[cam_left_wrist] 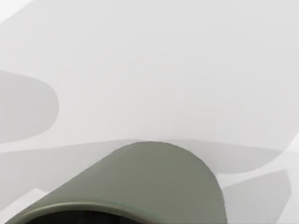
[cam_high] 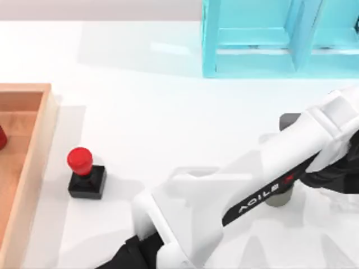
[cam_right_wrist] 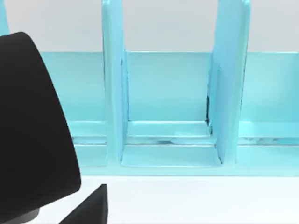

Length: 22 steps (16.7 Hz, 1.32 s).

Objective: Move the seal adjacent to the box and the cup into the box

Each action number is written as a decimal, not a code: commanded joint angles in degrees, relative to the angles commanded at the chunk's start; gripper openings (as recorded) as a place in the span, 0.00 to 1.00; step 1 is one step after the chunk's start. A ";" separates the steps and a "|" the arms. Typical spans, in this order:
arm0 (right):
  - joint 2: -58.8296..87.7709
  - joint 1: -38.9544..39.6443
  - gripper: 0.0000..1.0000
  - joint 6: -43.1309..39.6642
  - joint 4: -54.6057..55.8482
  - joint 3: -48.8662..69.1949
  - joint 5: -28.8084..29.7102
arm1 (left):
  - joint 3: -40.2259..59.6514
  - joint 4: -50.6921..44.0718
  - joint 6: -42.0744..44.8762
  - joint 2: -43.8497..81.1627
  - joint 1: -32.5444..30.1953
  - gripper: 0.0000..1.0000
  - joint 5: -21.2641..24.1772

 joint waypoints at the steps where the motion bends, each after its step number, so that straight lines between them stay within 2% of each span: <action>1: 0.00 0.00 1.00 0.00 0.00 0.00 0.00 | 0.00 0.00 0.00 0.00 0.00 0.70 0.00; 10: 0.00 0.00 1.00 0.00 0.00 0.00 0.00 | 0.00 0.00 0.00 0.00 0.00 0.02 0.00; 22: 0.00 0.00 1.00 0.00 0.00 0.00 0.00 | -1.92 0.71 0.34 -1.59 -0.04 0.00 -0.02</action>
